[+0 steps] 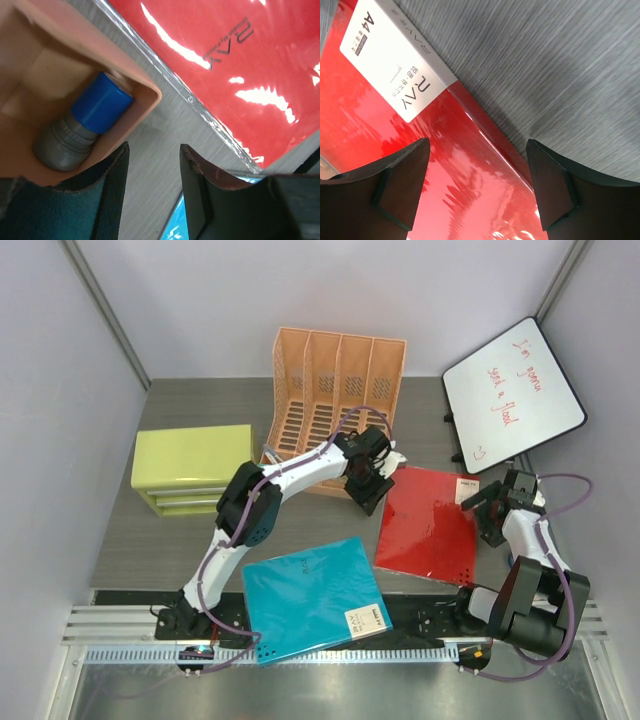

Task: Organize the desk
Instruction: Pick up the folder from the corner of the board.

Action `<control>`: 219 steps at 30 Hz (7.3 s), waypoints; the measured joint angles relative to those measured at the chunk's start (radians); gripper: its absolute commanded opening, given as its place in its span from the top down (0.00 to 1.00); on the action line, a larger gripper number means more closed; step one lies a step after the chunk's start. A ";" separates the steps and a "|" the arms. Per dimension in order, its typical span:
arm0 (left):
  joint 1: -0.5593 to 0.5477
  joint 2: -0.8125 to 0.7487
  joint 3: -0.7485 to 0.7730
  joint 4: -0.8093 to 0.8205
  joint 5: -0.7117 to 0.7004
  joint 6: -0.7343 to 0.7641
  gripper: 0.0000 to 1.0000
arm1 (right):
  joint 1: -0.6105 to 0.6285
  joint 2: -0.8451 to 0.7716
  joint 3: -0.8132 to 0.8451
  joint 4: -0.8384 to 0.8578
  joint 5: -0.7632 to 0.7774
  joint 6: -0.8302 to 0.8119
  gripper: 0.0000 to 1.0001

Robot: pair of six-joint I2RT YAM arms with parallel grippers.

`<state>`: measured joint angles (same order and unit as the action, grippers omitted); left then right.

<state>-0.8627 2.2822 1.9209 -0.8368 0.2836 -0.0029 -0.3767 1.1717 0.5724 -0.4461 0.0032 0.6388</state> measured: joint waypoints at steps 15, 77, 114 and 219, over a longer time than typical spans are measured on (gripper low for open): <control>0.042 0.170 0.264 -0.015 -0.130 0.034 0.53 | 0.000 0.001 -0.045 0.066 -0.070 0.022 0.16; -0.029 0.072 0.060 0.143 -0.229 0.047 0.55 | 0.021 0.042 -0.260 0.674 -0.232 0.217 0.17; -0.034 0.099 0.096 0.161 -0.178 0.096 0.55 | 0.044 -0.343 -0.343 0.390 -0.418 0.188 0.17; 0.286 -0.335 -0.227 0.097 -0.378 0.266 0.59 | 0.558 0.072 -0.195 0.685 -0.205 0.171 0.09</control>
<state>-0.5766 1.9476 1.6936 -0.7403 -0.0944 0.2634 0.1814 1.2442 0.3779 0.2386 -0.2016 0.8097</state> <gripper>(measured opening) 0.410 0.911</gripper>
